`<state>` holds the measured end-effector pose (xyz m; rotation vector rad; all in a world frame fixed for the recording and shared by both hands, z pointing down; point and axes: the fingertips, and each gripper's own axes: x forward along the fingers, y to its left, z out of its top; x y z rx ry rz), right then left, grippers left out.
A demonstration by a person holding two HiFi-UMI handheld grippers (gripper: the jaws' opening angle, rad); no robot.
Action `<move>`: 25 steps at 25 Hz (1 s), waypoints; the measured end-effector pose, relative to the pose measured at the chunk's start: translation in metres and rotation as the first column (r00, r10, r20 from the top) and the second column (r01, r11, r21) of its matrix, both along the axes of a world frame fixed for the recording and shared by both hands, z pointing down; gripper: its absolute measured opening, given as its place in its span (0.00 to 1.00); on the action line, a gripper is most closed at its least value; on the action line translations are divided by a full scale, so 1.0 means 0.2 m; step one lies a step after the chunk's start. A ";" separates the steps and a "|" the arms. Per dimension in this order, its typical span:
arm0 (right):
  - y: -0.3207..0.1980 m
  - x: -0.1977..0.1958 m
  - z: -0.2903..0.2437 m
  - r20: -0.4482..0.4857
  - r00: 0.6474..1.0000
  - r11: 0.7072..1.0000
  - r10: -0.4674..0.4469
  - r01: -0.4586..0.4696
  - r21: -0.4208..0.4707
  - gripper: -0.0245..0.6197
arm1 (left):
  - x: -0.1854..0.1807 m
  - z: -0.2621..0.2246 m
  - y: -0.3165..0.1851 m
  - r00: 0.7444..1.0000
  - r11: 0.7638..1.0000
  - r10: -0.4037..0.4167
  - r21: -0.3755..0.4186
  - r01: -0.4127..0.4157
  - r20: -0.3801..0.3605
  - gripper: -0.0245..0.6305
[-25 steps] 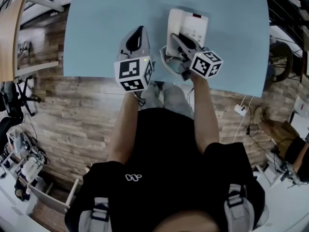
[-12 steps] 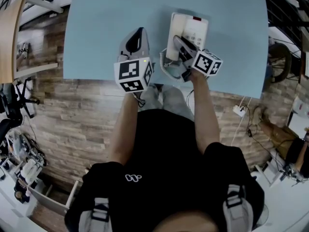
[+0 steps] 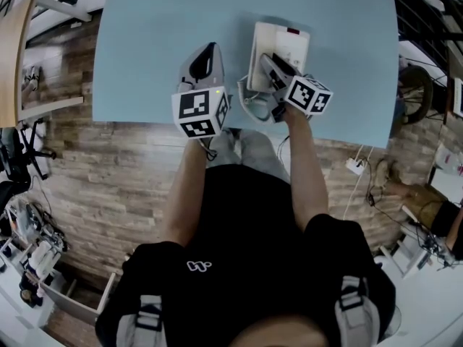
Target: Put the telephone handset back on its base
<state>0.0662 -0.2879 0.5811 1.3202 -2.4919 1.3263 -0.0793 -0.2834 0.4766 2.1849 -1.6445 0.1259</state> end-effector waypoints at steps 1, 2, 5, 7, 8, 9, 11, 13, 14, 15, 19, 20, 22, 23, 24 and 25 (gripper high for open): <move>0.00 0.02 0.00 -0.029 1.000 1.000 0.010 -0.010 0.006 0.27 | 0.00 0.00 0.00 1.000 1.000 0.001 -0.001 -0.001 -0.003 0.04; -0.01 0.03 -0.01 -0.056 0.998 1.000 0.017 -0.016 0.014 0.28 | 0.00 0.01 -0.01 1.000 1.000 0.003 -0.002 -0.003 -0.005 0.04; -0.02 0.06 -0.03 -0.116 0.992 0.999 0.040 -0.036 0.039 0.28 | 0.01 0.01 -0.03 1.000 1.000 0.009 -0.005 -0.009 -0.010 0.04; -0.01 0.07 -0.05 -0.120 0.991 0.998 0.054 -0.049 0.048 0.27 | 0.03 0.01 -0.04 1.000 1.000 0.016 -0.005 -0.016 -0.014 0.04; -0.01 0.08 -0.06 -0.119 0.991 0.997 0.060 -0.054 0.052 0.23 | 0.03 0.01 -0.05 1.000 1.000 0.019 -0.005 -0.019 -0.015 0.04; 0.00 0.08 -0.07 -0.122 0.990 0.997 0.065 -0.058 0.054 0.16 | 0.04 0.01 -0.05 1.000 1.000 0.022 -0.005 -0.022 -0.016 0.04; 0.02 0.09 -0.07 -0.150 0.986 0.997 0.070 -0.064 0.047 0.08 | 0.05 0.00 -0.06 1.000 1.000 0.025 -0.003 -0.025 -0.018 0.04; 0.04 0.09 -0.05 -0.186 0.980 0.998 0.066 -0.060 0.036 0.08 | 0.06 0.00 -0.07 0.999 1.000 0.026 -0.001 -0.026 -0.020 0.04; 0.05 0.09 -0.04 -0.206 0.977 0.998 0.063 -0.058 0.030 0.08 | 0.06 0.00 -0.07 0.999 1.000 0.026 -0.001 -0.026 -0.021 0.04; 0.07 0.09 -0.03 -0.225 0.973 0.998 0.061 -0.058 0.023 0.08 | 0.07 0.00 -0.07 0.999 1.000 0.027 -0.001 -0.027 -0.022 0.04; 0.12 0.08 0.03 -0.267 0.963 0.999 0.047 -0.051 -0.006 0.06 | 0.09 0.01 -0.08 0.999 1.000 0.030 -0.001 -0.030 -0.027 0.04; 0.12 0.07 0.04 -0.265 0.963 0.999 0.046 -0.051 -0.012 0.05 | 0.09 0.01 -0.08 0.999 1.000 0.031 -0.001 -0.031 -0.028 0.04; 0.13 0.07 0.04 -0.252 0.966 0.998 0.054 -0.062 -0.020 0.05 | 0.10 0.00 -0.08 0.999 0.999 0.033 0.000 -0.033 -0.030 0.04; 0.12 0.07 0.04 -0.245 0.968 0.998 0.059 -0.066 -0.021 0.05 | 0.10 0.00 -0.07 0.999 0.999 0.033 0.001 -0.033 -0.031 0.04; 0.12 0.07 0.03 -0.239 0.969 0.997 0.062 -0.069 -0.019 0.05 | 0.10 -0.01 -0.07 0.999 0.999 0.034 0.002 -0.034 -0.031 0.04; 0.12 0.07 0.01 -0.236 0.970 0.998 0.063 -0.068 -0.013 0.05 | 0.10 -0.01 -0.07 0.999 0.999 0.034 0.005 -0.034 -0.030 0.04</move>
